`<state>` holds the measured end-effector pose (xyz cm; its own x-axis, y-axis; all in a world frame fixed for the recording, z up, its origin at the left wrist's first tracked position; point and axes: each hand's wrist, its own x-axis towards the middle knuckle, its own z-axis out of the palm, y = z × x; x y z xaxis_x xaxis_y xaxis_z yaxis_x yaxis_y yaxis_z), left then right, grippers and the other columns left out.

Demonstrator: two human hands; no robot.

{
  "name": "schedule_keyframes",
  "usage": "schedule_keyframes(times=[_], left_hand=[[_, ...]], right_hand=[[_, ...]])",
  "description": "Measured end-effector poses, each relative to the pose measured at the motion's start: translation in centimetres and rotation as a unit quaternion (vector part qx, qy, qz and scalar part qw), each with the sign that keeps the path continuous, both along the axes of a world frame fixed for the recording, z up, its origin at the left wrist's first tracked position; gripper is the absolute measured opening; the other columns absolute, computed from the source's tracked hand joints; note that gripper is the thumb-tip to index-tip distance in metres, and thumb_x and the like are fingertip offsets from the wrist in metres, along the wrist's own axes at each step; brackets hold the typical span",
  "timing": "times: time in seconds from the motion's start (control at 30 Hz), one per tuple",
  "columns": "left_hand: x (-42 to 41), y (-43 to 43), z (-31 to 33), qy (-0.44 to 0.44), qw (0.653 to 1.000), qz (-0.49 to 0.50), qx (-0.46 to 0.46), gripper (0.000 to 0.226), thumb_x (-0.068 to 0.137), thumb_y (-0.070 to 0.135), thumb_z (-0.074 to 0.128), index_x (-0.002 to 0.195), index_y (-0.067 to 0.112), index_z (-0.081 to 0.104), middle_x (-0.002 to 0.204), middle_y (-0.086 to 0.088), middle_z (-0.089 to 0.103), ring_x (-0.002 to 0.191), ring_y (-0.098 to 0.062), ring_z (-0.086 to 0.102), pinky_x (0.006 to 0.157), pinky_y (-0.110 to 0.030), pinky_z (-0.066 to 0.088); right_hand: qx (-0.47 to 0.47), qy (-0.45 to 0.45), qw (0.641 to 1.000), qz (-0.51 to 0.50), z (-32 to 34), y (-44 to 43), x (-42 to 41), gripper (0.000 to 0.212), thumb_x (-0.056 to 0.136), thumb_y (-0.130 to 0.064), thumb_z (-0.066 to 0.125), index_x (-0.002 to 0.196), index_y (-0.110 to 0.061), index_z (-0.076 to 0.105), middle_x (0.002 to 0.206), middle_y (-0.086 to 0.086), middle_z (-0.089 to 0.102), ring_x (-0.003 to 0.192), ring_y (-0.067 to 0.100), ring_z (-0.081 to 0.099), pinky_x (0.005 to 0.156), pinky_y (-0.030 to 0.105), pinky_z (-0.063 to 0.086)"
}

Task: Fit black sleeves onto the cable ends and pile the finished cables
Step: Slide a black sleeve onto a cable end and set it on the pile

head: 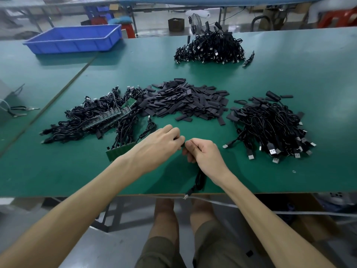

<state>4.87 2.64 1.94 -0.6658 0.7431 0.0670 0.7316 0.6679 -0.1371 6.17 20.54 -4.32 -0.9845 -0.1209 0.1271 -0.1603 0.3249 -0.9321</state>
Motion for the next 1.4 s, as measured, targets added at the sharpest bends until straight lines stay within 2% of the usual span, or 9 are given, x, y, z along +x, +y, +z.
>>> schedule_keyframes(times=[0.17, 0.33, 0.47, 0.63, 0.9, 1.03, 1.2, 1.33, 1.4], left_hand=[[-0.1, -0.1, 0.1, 0.0, 1.0, 0.009, 0.015, 0.033, 0.095, 0.003, 0.041, 0.124, 0.011, 0.054, 0.115, -0.004, 0.049, 0.105, -0.024, 0.043, 0.094, -0.035, 0.04], [-0.4, -0.8, 0.4, -0.013, 0.998, 0.011, 0.065, 0.033, 0.092, -0.006, 0.049, 0.12, 0.007, 0.061, 0.11, -0.007, 0.055, 0.102, -0.027, 0.049, 0.092, -0.04, 0.044], [-0.5, -1.2, 0.2, -0.024, 0.995, 0.011, 0.096, 0.033, 0.094, -0.008, 0.051, 0.122, 0.004, 0.064, 0.109, -0.009, 0.058, 0.1, -0.028, 0.051, 0.091, -0.038, 0.046], [-0.3, -0.8, -0.1, -0.034, 0.993, -0.01, 0.111, 0.036, 0.091, -0.013, 0.051, 0.119, 0.004, 0.064, 0.107, -0.009, 0.057, 0.1, -0.027, 0.05, 0.089, -0.036, 0.046], [-0.5, -0.9, -0.7, -0.066, 0.985, -0.015, 0.159, 0.034, 0.091, -0.016, 0.051, 0.114, 0.003, 0.068, 0.102, -0.01, 0.059, 0.097, -0.028, 0.052, 0.085, -0.042, 0.05], [-0.8, -0.7, -1.1, -0.087, 0.973, 0.006, 0.214, 0.027, 0.096, -0.011, 0.054, 0.112, 0.002, 0.07, 0.094, -0.008, 0.059, 0.091, -0.026, 0.053, 0.085, -0.041, 0.05], [-1.2, -1.1, -1.4, -0.123, 0.958, 0.023, 0.259, 0.029, 0.096, -0.011, 0.05, 0.109, 0.003, 0.072, 0.092, -0.006, 0.061, 0.09, -0.027, 0.06, 0.085, -0.047, 0.055], [-0.9, -1.1, -1.7, -0.118, 0.95, 0.027, 0.286, 0.03, 0.093, -0.005, 0.046, 0.107, 0.0, 0.073, 0.093, -0.013, 0.064, 0.087, -0.034, 0.065, 0.084, -0.051, 0.057], [-0.7, -0.9, -1.9, -0.095, 0.955, 0.023, 0.28, 0.028, 0.092, -0.01, 0.05, 0.107, 0.0, 0.072, 0.093, -0.011, 0.064, 0.085, -0.029, 0.063, 0.082, -0.048, 0.058]], right_hand=[[-0.013, -0.003, 1.0, 0.003, 0.0, -0.1, -0.1, 0.038, 0.106, -0.034, 0.057, 0.072, -0.026, 0.071, 0.057, -0.005, 0.064, 0.058, 0.008, 0.058, 0.067, 0.034, 0.05], [-0.057, -0.012, 0.998, -0.011, 0.1, -0.1, -0.1, 0.033, 0.101, -0.037, 0.064, 0.082, -0.014, 0.077, 0.064, 0.0, 0.071, 0.059, 0.006, 0.062, 0.066, 0.022, 0.05], [-0.062, -0.014, 0.998, -0.015, -0.1, 0.1, -0.1, 0.027, 0.098, -0.035, 0.069, 0.085, -0.013, 0.078, 0.069, 0.0, 0.073, 0.063, 0.005, 0.063, 0.069, 0.026, 0.053], [-0.079, -0.019, 0.997, -0.002, -0.2, 0.2, -0.2, 0.024, 0.097, -0.03, 0.071, 0.08, -0.015, 0.077, 0.062, -0.003, 0.07, 0.059, 0.006, 0.062, 0.064, 0.022, 0.05], [-0.095, -0.022, 0.995, 0.009, -0.4, 0.3, -0.2, 0.025, 0.097, -0.031, 0.072, 0.08, -0.014, 0.079, 0.064, 0.003, 0.071, 0.06, 0.014, 0.059, 0.066, 0.034, 0.05], [-0.114, -0.018, 0.993, 0.008, -0.5, 0.4, -0.1, 0.028, 0.103, -0.029, 0.063, 0.085, -0.014, 0.079, 0.068, 0.0, 0.072, 0.063, 0.012, 0.059, 0.068, 0.029, 0.05], [-0.124, -0.019, 0.992, 0.017, -0.6, 0.6, -0.3, 0.024, 0.105, -0.023, 0.061, 0.092, -0.014, 0.079, 0.074, 0.001, 0.073, 0.069, 0.013, 0.061, 0.073, 0.032, 0.051], [-0.12, -0.025, 0.992, 0.019, -0.6, 0.5, -0.3, 0.024, 0.105, -0.023, 0.061, 0.093, -0.013, 0.079, 0.072, 0.001, 0.072, 0.069, 0.013, 0.061, 0.072, 0.031, 0.051], [-0.12, -0.027, 0.992, 0.018, -0.5, 0.5, -0.3, 0.025, 0.105, -0.023, 0.061, 0.092, -0.012, 0.079, 0.07, -0.001, 0.07, 0.068, 0.011, 0.06, 0.07, 0.027, 0.05]])
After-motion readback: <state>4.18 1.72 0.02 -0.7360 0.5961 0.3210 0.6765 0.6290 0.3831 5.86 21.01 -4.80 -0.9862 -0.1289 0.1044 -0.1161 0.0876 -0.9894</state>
